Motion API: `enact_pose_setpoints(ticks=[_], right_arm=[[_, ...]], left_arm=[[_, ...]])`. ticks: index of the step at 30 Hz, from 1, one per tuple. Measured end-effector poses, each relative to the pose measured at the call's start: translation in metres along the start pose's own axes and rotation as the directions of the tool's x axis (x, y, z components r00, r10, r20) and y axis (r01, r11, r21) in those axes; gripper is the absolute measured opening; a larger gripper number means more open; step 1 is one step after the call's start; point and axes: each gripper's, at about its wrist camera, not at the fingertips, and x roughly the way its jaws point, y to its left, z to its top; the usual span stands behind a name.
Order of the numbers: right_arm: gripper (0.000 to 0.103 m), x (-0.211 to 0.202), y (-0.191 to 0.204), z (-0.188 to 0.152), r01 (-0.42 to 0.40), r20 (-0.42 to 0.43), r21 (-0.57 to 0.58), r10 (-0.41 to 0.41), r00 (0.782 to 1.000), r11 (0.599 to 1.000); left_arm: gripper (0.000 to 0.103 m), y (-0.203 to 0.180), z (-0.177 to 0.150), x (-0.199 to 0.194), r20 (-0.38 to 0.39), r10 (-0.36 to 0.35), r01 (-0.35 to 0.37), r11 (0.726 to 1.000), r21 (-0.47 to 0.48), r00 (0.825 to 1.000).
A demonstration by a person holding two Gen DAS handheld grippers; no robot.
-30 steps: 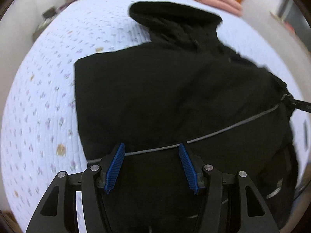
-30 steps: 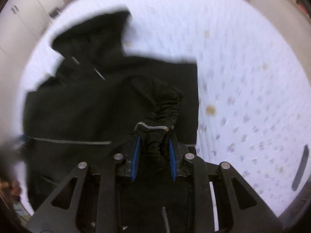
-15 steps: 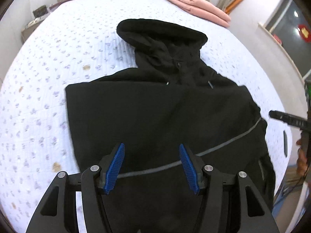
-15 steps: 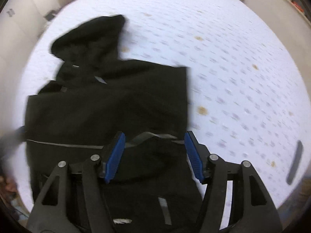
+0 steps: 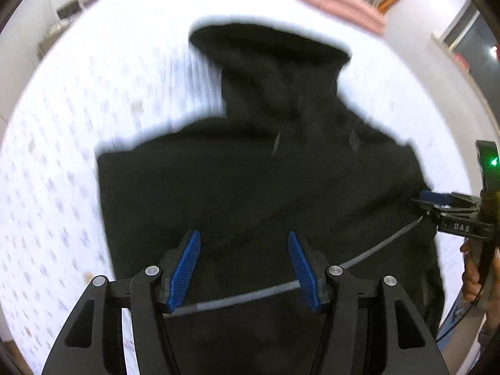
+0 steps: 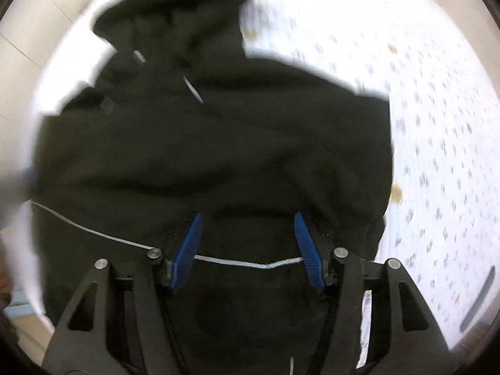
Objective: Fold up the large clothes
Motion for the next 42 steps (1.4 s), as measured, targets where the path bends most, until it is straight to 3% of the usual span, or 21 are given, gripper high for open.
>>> enact_pose_setpoints(ticks=[5, 9, 13, 17, 20, 22, 23, 24, 26, 28, 30, 33, 35, 36, 38, 40, 42], right_arm=[[0.060, -0.050, -0.003, 0.068, -0.057, 0.166, -0.017, 0.059, 0.984, 0.998], [0.060, -0.041, -0.007, 0.134, -0.037, 0.238, -0.026, 0.042, 0.970, 0.999], [0.061, -0.011, -0.008, 0.188, -0.024, 0.240, -0.011, 0.026, 0.970, 1.000], [0.061, 0.017, -0.013, 0.209, -0.019, 0.194, -0.013, 0.022, 0.981, 1.000], [0.061, 0.033, -0.016, 0.222, -0.016, 0.160, -0.030, 0.020, 0.987, 0.999], [0.055, 0.046, -0.009, 0.228, 0.000, 0.148, -0.042, 0.007, 0.989, 0.999], [0.026, 0.051, -0.007, 0.231, 0.017, 0.148, -0.054, -0.009, 0.989, 0.998], [0.002, 0.051, -0.004, 0.232, 0.035, 0.154, -0.066, -0.025, 0.988, 0.997], [0.002, 0.044, -0.004, 0.231, 0.050, 0.201, -0.082, -0.033, 0.979, 0.995], [0.002, 0.021, -0.010, 0.221, 0.019, 0.279, -0.092, 0.008, 0.960, 0.996], [0.002, 0.011, -0.013, 0.207, 0.023, 0.309, -0.107, 0.011, 0.951, 0.994], [0.002, 0.035, -0.017, 0.195, 0.051, 0.246, -0.122, -0.020, 0.969, 0.991], [0.003, 0.061, -0.023, 0.193, 0.037, 0.178, -0.110, -0.017, 0.984, 0.993], [0.003, 0.077, -0.026, 0.191, 0.016, 0.129, -0.107, -0.002, 0.992, 0.994], [0.004, 0.087, -0.027, 0.188, 0.022, 0.118, -0.100, -0.010, 0.993, 0.995], [0.014, 0.081, -0.026, 0.188, 0.036, 0.119, -0.107, -0.023, 0.993, 0.994], [0.027, 0.070, -0.031, 0.188, 0.020, 0.086, -0.098, -0.011, 0.996, 0.995]], left_arm=[[0.060, 0.003, 0.082, -0.008, 0.098, 0.064, -0.064, 0.998, -0.003, 0.993], [0.060, 0.015, 0.144, 0.020, 0.129, 0.074, -0.068, 0.996, -0.052, 0.989], [0.060, 0.026, 0.188, 0.056, 0.131, 0.103, -0.097, 0.994, -0.050, 0.986], [0.061, 0.031, 0.211, 0.094, 0.085, 0.129, -0.127, 0.991, -0.032, 0.988], [0.060, 0.040, 0.221, 0.116, 0.068, 0.165, -0.164, 0.986, -0.026, 0.984], [0.059, 0.041, 0.222, 0.123, 0.073, 0.182, -0.181, 0.983, -0.029, 0.981], [0.043, 0.041, 0.223, 0.124, 0.091, 0.206, -0.204, 0.979, -0.032, 0.974], [0.015, 0.042, 0.224, 0.121, 0.111, 0.216, -0.213, 0.976, -0.038, 0.970], [0.014, 0.051, 0.221, 0.103, 0.173, 0.185, -0.172, 0.981, -0.086, 0.968], [0.014, 0.069, 0.211, 0.070, 0.277, 0.058, -0.017, 0.989, -0.147, 0.959], [0.014, 0.078, 0.203, 0.062, 0.293, -0.013, 0.059, 0.987, -0.150, 0.956], [0.013, 0.085, 0.189, 0.103, 0.122, -0.002, 0.016, 0.993, -0.115, 0.992], [0.014, 0.092, 0.175, 0.148, -0.025, -0.008, 0.005, 0.993, -0.116, 1.000], [0.015, 0.093, 0.171, 0.158, -0.052, -0.017, 0.011, 0.993, -0.118, 0.999], [0.018, 0.089, 0.169, 0.154, -0.032, 0.005, -0.008, 0.995, -0.100, 0.999], [0.031, 0.086, 0.170, 0.146, -0.030, 0.042, -0.044, 0.996, -0.075, 0.999], [0.055, 0.082, 0.165, 0.131, -0.022, 0.067, -0.067, 0.998, -0.013, 0.997]])
